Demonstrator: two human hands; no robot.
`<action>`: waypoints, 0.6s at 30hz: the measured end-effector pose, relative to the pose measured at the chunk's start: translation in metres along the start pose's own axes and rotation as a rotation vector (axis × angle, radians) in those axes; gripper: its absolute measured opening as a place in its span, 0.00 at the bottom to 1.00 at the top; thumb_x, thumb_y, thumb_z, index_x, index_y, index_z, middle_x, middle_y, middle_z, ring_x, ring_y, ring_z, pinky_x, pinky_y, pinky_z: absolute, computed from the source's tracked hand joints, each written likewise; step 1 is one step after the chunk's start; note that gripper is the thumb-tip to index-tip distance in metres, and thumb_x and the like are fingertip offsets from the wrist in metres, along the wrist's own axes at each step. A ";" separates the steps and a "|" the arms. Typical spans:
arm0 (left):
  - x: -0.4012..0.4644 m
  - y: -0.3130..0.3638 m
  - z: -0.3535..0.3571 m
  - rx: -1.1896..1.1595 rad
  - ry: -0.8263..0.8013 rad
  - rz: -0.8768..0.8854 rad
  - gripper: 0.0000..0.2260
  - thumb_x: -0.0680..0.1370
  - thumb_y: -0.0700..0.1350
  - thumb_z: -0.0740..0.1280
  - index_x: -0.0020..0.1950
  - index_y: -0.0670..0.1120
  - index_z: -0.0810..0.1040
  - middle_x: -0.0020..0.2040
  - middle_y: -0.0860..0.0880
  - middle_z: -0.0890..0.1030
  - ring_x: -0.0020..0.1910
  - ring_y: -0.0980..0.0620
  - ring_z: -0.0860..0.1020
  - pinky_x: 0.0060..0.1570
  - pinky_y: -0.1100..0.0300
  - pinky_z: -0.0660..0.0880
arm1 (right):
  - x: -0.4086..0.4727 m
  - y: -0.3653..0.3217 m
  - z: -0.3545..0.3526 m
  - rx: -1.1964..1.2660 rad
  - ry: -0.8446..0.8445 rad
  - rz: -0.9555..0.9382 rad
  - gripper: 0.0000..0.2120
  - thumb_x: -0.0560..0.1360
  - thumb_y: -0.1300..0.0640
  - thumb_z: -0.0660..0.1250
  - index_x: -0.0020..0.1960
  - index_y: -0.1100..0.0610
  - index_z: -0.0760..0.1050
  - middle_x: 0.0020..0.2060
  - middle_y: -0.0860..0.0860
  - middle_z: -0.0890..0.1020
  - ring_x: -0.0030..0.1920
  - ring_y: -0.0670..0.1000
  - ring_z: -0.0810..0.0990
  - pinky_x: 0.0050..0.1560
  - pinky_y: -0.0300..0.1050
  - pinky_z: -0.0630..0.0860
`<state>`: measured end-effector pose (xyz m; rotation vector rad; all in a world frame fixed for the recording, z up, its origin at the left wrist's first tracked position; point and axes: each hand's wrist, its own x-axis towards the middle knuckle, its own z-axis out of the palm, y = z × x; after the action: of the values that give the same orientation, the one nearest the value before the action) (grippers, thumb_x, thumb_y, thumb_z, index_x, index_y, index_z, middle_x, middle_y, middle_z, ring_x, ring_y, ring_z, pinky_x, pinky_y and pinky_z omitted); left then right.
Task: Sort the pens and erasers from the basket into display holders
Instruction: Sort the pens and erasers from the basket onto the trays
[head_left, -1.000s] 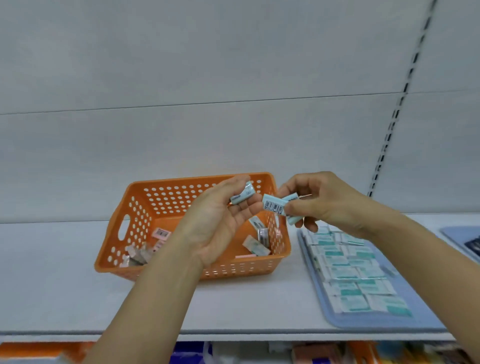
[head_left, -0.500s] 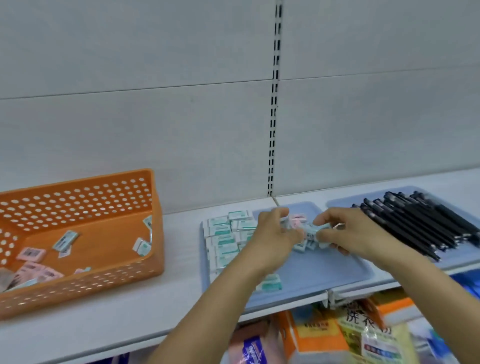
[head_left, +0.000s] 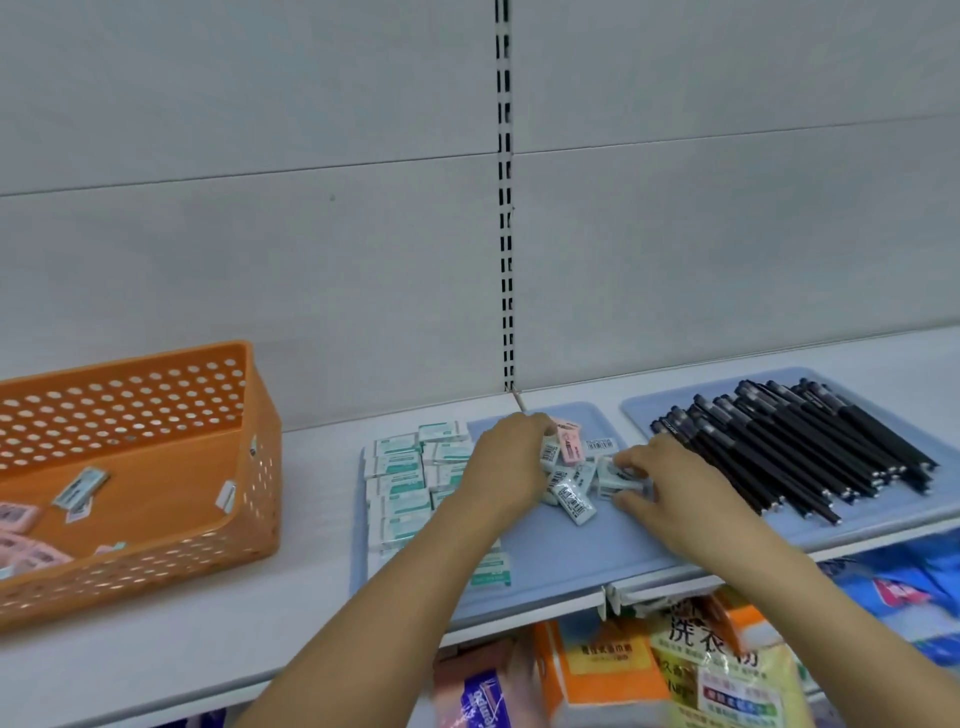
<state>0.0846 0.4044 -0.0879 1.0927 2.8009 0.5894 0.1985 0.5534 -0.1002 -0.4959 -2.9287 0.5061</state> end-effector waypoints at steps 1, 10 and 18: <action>-0.001 -0.003 0.000 -0.003 0.009 -0.015 0.21 0.77 0.36 0.66 0.69 0.47 0.71 0.64 0.45 0.75 0.61 0.46 0.74 0.57 0.55 0.70 | -0.001 0.001 0.000 0.020 -0.006 -0.005 0.20 0.77 0.46 0.67 0.67 0.49 0.73 0.51 0.46 0.71 0.44 0.46 0.74 0.46 0.41 0.71; -0.003 -0.003 -0.004 -0.131 -0.075 -0.097 0.20 0.78 0.37 0.64 0.69 0.48 0.72 0.65 0.48 0.76 0.60 0.49 0.76 0.60 0.57 0.72 | -0.002 -0.006 0.003 0.089 -0.020 -0.002 0.25 0.72 0.42 0.71 0.66 0.46 0.72 0.38 0.43 0.73 0.40 0.43 0.74 0.40 0.42 0.72; -0.073 -0.026 -0.039 -0.405 0.269 0.179 0.13 0.80 0.45 0.65 0.64 0.54 0.76 0.55 0.58 0.76 0.56 0.61 0.75 0.57 0.61 0.75 | 0.000 -0.037 0.000 0.101 0.227 -0.160 0.16 0.77 0.46 0.64 0.62 0.49 0.75 0.50 0.43 0.70 0.51 0.44 0.72 0.41 0.40 0.68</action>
<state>0.1145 0.3256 -0.0660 1.2558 2.6195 1.3430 0.1877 0.5207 -0.0878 -0.2831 -2.6815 0.5353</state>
